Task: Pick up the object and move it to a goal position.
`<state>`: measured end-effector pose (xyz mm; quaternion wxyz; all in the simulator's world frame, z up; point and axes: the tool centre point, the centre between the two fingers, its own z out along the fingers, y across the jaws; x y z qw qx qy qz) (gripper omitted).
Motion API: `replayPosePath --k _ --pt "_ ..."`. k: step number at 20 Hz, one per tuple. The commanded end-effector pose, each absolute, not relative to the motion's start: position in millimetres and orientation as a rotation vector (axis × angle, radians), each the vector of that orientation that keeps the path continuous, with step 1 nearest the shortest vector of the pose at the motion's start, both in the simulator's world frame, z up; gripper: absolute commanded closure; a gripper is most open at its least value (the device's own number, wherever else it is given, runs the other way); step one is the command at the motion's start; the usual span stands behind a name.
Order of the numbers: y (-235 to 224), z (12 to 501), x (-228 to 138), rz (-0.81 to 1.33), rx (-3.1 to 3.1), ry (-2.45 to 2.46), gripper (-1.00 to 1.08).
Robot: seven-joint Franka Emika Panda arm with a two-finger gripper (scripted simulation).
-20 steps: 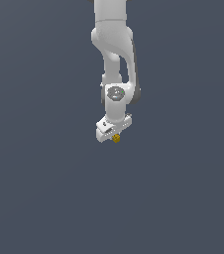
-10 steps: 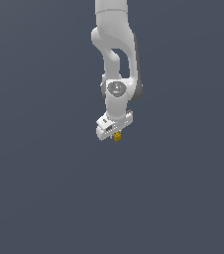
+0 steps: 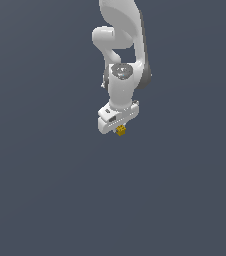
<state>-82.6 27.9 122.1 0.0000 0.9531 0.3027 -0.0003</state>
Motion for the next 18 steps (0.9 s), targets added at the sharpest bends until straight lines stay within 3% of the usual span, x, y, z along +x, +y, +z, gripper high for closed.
replayPosePath --k 1,18 --pt "31.5 147.8 -78.5 0.0 2.994 0.952 1.08" --pt "53.9 317.1 -47.4 0.0 2.995 0.953 1.08"
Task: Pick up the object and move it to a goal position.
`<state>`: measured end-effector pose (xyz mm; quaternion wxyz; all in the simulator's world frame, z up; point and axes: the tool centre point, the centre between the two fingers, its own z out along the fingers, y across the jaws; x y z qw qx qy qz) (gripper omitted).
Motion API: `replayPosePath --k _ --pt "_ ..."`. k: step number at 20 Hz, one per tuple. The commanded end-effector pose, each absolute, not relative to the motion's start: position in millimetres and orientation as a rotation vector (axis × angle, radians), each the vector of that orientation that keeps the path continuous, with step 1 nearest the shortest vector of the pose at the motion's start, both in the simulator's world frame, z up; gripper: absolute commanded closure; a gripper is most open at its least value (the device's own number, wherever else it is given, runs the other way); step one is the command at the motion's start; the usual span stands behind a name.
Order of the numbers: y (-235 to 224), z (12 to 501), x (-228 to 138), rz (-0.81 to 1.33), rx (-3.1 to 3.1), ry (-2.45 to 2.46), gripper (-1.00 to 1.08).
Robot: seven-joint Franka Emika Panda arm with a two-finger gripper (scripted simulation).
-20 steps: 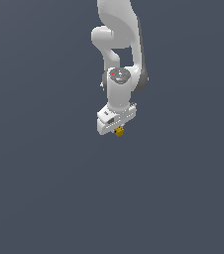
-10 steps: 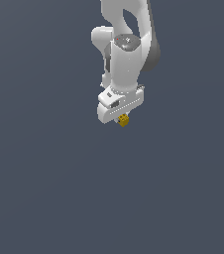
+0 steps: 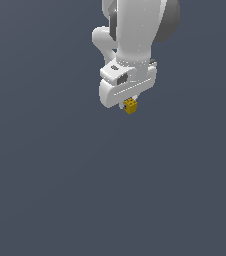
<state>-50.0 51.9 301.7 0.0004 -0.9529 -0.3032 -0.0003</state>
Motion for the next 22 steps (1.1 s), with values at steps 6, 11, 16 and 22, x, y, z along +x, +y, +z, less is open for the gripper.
replayPosePath --k 6,11,16,22 --pt "60.9 373.6 -35.2 0.0 -2.993 -0.951 1.08" --pt "65.3 408.4 -26.8 0.0 -2.994 -0.95 1.08" --pt "68.3 430.7 -20.9 0.0 -2.994 -0.95 1.08" --pt "69.9 444.2 -16.8 0.0 -2.995 -0.95 1.08"
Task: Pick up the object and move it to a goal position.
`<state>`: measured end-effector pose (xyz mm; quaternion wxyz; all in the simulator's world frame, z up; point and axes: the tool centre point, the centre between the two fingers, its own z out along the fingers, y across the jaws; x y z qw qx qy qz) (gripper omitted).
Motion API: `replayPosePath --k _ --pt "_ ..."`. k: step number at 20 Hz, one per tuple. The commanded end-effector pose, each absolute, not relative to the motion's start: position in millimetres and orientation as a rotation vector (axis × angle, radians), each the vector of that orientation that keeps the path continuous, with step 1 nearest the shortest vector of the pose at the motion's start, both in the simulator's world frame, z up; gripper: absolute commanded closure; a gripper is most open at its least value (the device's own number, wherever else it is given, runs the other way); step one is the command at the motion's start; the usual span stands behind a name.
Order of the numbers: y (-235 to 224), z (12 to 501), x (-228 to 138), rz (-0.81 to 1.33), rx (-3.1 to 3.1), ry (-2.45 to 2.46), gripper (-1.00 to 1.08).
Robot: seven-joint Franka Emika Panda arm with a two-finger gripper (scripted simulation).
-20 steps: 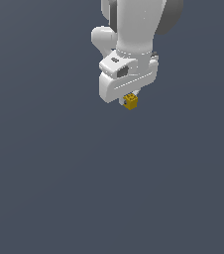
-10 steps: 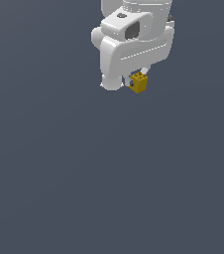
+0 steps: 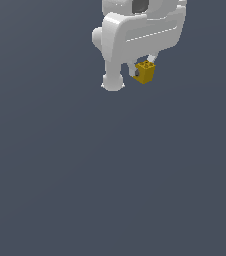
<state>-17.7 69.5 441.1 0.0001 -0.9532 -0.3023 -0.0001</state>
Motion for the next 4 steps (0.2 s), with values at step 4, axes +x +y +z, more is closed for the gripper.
replayPosePath --k 4 --pt "70.2 446.6 -16.0 0.0 -2.995 -0.95 1.08"
